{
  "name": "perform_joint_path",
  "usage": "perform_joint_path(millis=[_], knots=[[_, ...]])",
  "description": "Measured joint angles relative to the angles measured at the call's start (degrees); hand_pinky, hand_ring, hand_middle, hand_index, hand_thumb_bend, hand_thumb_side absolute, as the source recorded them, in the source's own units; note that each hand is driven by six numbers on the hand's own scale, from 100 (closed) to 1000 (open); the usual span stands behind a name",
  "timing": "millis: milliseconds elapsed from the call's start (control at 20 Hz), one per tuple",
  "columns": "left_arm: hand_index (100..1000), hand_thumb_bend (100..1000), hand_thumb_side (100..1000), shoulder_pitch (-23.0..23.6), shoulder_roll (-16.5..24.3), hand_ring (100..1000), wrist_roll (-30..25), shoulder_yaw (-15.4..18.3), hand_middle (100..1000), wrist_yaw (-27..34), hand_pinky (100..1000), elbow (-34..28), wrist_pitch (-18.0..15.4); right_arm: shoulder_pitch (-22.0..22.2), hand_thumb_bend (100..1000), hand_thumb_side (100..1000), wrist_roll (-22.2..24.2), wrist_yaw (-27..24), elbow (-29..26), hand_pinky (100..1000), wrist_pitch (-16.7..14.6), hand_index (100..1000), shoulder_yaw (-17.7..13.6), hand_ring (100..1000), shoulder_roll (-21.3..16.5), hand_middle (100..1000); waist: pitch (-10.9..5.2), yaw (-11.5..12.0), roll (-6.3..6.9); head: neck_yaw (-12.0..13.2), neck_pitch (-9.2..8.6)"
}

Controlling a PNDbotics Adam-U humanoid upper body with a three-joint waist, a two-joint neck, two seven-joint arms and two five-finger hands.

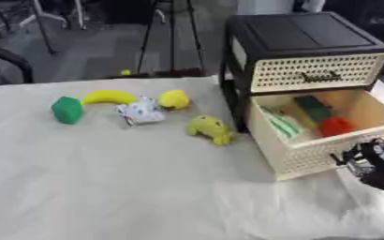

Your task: Pick up objects from table and place into drawer.

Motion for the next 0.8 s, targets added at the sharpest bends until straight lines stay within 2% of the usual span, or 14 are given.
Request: perform_joint_path(millis=[250, 450, 800], knots=[[731, 484, 870, 0.0, 0.0, 475, -0.6, -0.6, 578, -0.2, 582, 0.5, -0.2, 0.0, 100, 788, -4.6, -0.3, -1.1, 100, 0.5, 687, 0.0, 100, 0.5, 163, 0.02, -0.2, 0.03, 0.1, -0.01], [732, 481, 873, -0.8, 0.2, 476, -1.4, -1.6, 581, -1.5, 584, 1.7, -0.3, 0.0, 100, 775, -6.6, -0.4, -2.2, 100, 0.5, 685, 0.0, 100, 0.5, 181, 0.07, -0.4, 0.03, 0.2, -0.01], [743, 511, 851, -5.5, 1.9, 485, -3.6, -5.0, 596, -8.5, 585, 7.1, -0.9, 0.2, 100, 758, -7.7, -1.6, -5.1, 100, 0.1, 680, 0.2, 100, 0.5, 182, 0.07, -1.3, 0.03, 0.6, -0.01]])
